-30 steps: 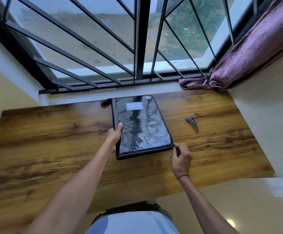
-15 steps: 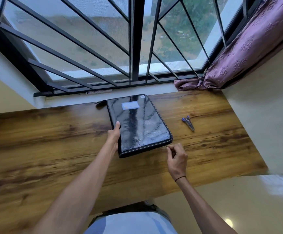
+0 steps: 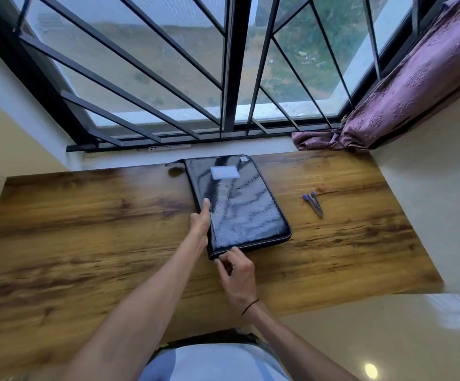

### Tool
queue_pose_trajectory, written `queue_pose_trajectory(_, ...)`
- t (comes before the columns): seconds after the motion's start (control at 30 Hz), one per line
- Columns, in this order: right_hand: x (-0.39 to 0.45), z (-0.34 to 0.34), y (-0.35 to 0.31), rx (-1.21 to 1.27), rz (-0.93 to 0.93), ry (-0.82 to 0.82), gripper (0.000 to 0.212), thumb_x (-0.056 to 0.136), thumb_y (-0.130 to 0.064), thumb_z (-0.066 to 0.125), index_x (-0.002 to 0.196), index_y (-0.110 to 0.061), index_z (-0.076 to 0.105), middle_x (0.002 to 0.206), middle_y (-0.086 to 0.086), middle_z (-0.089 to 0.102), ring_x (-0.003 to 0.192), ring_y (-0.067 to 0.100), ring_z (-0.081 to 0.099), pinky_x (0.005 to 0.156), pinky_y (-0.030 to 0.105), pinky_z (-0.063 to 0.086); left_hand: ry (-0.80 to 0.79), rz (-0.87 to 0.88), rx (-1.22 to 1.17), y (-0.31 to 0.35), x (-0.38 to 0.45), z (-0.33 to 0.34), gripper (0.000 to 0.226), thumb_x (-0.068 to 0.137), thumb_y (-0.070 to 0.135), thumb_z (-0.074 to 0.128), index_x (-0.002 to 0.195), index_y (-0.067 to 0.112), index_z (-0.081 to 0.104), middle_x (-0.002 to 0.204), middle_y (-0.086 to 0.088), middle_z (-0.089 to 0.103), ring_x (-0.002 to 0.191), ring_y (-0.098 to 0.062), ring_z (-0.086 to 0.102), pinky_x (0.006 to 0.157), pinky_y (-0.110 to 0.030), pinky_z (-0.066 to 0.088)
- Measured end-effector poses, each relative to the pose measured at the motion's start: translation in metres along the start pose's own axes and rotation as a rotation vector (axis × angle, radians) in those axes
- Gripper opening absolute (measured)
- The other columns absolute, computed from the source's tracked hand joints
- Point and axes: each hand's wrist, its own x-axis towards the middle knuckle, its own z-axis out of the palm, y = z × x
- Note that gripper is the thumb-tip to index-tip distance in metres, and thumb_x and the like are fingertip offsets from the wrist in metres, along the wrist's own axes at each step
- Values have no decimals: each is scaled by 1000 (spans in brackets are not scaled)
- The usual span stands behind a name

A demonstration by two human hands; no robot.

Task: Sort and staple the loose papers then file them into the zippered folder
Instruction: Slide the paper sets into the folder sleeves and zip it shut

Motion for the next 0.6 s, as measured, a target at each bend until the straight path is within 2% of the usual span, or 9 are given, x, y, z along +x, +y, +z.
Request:
queue_pose_trajectory(0.1, 1, -11, 0, 43, -28, -23, 20, 100, -26, 66, 83, -15, 66, 82, -7, 58, 71, 5, 54, 62, 27, 48, -21, 15, 12, -2, 5, -9, 105, 83, 78, 60, 143, -6, 44, 140, -15, 57, 122, -35, 61, 100, -51, 54)
queue_pose_trajectory(0.2, 16, -31, 13, 35, 51, 235, 22, 102, -32, 59, 83, -20, 60, 81, -7, 56, 71, 6, 52, 63, 25, 45, -35, 16, 51, 2, 1, -17, 105, 89, 75, 57, 155, -2, 29, 157, -17, 42, 139, -36, 47, 112, -50, 44)
queue_pose_trajectory(0.27, 42, -46, 33, -79, 199, 379, 10, 98, -27, 63, 98, -17, 62, 98, -2, 57, 87, 13, 54, 76, 32, 50, -37, 11, 77, 3, 2, -24, 103, 92, 72, 56, 159, 1, 23, 163, -15, 34, 147, -35, 37, 117, -49, 37)
queue_pose_trajectory(0.3, 57, -53, 42, -154, 289, 373, 18, 95, -27, 67, 108, -15, 62, 108, 0, 56, 99, 18, 53, 84, 36, 49, -45, 17, 81, 2, 5, -30, 105, 91, 73, 57, 159, 2, 22, 164, -14, 32, 148, -34, 36, 118, -49, 35)
queue_pose_trajectory(0.4, 106, -63, 74, -151, 578, 71, 51, 93, -40, 68, 133, -13, 52, 126, 6, 54, 117, 25, 50, 97, 42, 46, -52, 54, 116, 0, 16, -50, 106, 88, 74, 59, 160, 4, 26, 162, -13, 37, 147, -32, 38, 119, -47, 36)
queue_pose_trajectory(0.43, 122, -64, 77, -48, 676, -58, 53, 94, -44, 67, 132, -11, 51, 122, 8, 56, 112, 26, 55, 92, 41, 49, -52, 60, 117, -1, 20, -57, 105, 87, 74, 61, 159, 4, 28, 160, -12, 40, 146, -32, 40, 118, -46, 37)
queue_pose_trajectory(0.5, 148, -61, 75, 200, 824, -270, 41, 98, -44, 65, 117, -8, 55, 93, 6, 57, 80, 23, 58, 67, 34, 48, -62, 72, 116, -1, 25, -71, 109, 80, 78, 64, 156, 5, 36, 157, -10, 45, 142, -30, 46, 116, -44, 40)
queue_pose_trajectory(0.57, 161, -53, 72, 417, 893, -356, 32, 101, -38, 64, 98, -7, 58, 74, 6, 53, 59, 22, 53, 53, 32, 45, -74, 83, 128, 3, 22, -86, 107, 79, 79, 66, 153, 5, 42, 153, -9, 49, 139, -30, 49, 113, -40, 42)
queue_pose_trajectory(0.6, 163, -46, 69, 474, 897, -369, 30, 101, -35, 64, 91, -8, 57, 71, 6, 52, 55, 21, 52, 50, 32, 44, -70, 103, 143, 5, 21, -95, 96, 85, 72, 65, 151, 5, 45, 151, -8, 51, 139, -29, 49, 111, -37, 42)
